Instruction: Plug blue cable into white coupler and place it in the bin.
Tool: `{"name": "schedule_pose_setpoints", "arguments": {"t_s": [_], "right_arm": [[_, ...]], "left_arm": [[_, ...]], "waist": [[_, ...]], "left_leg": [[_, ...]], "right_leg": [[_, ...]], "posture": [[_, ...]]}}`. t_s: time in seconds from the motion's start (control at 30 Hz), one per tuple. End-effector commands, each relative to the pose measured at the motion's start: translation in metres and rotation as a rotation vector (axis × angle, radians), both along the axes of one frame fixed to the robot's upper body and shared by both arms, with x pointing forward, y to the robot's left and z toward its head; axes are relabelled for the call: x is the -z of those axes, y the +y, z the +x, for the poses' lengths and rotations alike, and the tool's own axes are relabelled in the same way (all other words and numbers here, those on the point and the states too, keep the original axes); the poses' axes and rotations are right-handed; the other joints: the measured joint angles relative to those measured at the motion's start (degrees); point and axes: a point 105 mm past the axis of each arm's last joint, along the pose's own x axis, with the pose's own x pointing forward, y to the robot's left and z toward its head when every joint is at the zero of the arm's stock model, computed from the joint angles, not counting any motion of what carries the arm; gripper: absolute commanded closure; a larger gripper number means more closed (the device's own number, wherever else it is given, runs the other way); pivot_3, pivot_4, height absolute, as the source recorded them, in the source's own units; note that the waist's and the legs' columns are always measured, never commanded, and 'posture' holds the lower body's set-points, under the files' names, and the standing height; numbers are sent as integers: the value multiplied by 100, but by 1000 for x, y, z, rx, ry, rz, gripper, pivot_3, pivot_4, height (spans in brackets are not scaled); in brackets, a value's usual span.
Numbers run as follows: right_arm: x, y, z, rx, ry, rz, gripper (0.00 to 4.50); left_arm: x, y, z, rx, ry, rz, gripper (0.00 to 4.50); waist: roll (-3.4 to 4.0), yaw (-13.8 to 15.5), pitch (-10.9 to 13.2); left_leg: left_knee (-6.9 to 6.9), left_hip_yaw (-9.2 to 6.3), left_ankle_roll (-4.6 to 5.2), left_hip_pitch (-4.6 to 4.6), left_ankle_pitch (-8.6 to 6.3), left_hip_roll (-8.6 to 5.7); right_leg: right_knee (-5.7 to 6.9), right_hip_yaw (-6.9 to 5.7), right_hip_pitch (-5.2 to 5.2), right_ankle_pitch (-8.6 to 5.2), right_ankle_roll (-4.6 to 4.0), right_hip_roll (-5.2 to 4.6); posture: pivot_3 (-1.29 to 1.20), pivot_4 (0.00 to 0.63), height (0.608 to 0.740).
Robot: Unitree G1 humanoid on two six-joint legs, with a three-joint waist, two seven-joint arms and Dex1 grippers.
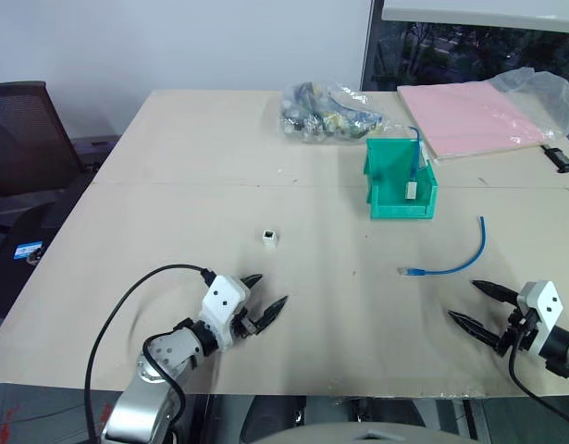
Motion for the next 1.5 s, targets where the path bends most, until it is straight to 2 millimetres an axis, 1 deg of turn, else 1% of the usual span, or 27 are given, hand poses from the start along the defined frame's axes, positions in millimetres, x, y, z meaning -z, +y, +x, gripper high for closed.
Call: {"name": "schedule_pose_setpoints", "arguments": {"t_s": [0.03, 0.43, 0.63, 0.73, 0.8, 0.9, 0.93, 1.03, 1.13, 1.2, 1.27, 1.37, 1.47, 1.5], "right_arm": [[-9, -8, 0, 11, -35, -23, 106], [-10, -7, 0, 17, -43, -26, 106], [-17, -3, 3, 2, -69, -23, 106], [-36, 10, 16, -20, -138, 38, 106], [-42, 20, 20, -72, -154, 30, 106], [-47, 45, 37, -150, -176, 20, 106], [-46, 51, 42, -173, -176, 2, 106], [-37, 58, 51, -228, -142, -58, 106], [-27, 62, 55, -294, -102, -113, 106], [-23, 64, 56, -342, -57, -135, 106], [-20, 63, 56, -368, -34, -153, 106], [-19, 59, 57, -385, -22, -173, 877], [-19, 57, 58, -394, -18, -180, 2374], [-19, 57, 58, -397, -17, -182, 3023]], "left_arm": [[12, -2, -7, 22, 67, -5, 821], [12, -2, -4, 43, 62, -13, 821], [12, -1, -3, 49, 57, -10, 821], [-1, 0, 3, 74, 16, -7, 821], [-10, -2, 6, 116, -4, -4, 821], [-41, -17, 7, 304, -39, -14, 821], [-50, -22, 5, 375, -44, -5, 821], [-67, -33, -2, 533, -46, 25, 821], [-80, -38, -3, 615, -54, 62, 821], [-90, -40, -3, 666, -70, 98, 821], [-93, -41, -4, 696, -65, 127, 821], [-99, -41, -3, 709, -62, 133, 821], [-103, -42, -1, 704, -71, 129, 821], [-104, -42, 0, 699, -74, 127, 821]], "waist": [[0, 0, 0], [0, 10, 0], [0, 11, 0], [1, -1, 2], [-7, -5, 12], [-51, -5, 40], [-59, -5, 45], [-59, -5, 46], [-59, -4, 46], [-65, -7, 58], [-65, -11, 60], [-67, -13, 61], [-71, -13, 64], [-72, -13, 64]], "left_leg": [[0, 0, 0, 0, 0, 0], [-1, 3, 0, -1, 0, 0], [-1, 4, 0, -1, 0, 0], [-1, 5, 0, -1, 0, 0], [-1, 6, 0, -1, 0, 0], [-1, 4, 0, -5, 0, 3], [0, 4, 0, -9, 1, 5], [3, 7, 0, -29, 3, 6], [2, 14, 4, -43, 0, 3], [0, 15, 10, -47, -4, 1], [-2, 15, 12, -50, -5, 1], [-3, 15, 14, -48, -7, 1], [0, 15, 15, -45, -7, 1], [3, 15, 15, -43, -7, 0]], "right_leg": [[0, 0, 0, 0, 0, 0], [0, 0, 0, 0, 0, -4], [0, -1, 0, 0, 0, -7], [1, -1, -1, 0, 0, -7], [4, -1, -4, 1, 0, -7], [11, -6, -12, 1, -1, -4], [11, -9, -14, 2, -2, -3], [6, -12, -27, 2, -1, -3], [-10, -12, -27, 3, 38, -5], [-15, -12, -28, -4, 48, -4], [-15, -12, -32, -5, 50, -1], [-15, -12, -31, -6, 53, 3], [-4, -12, -30, -6, 54, 5], [2, -12, -30, -5, 55, 4]], "posture": [[0, 150, 740], [0, 150, 740], [0, 150, 740], [0, 150, 740], [0, 150, 740], [0, 150, 740], [0, 150, 740], [0, 150, 740], [0, 150, 740], [0, 150, 740], [0, 150, 740], [0, 150, 740], [0, 150, 740], [0, 150, 740]]}}
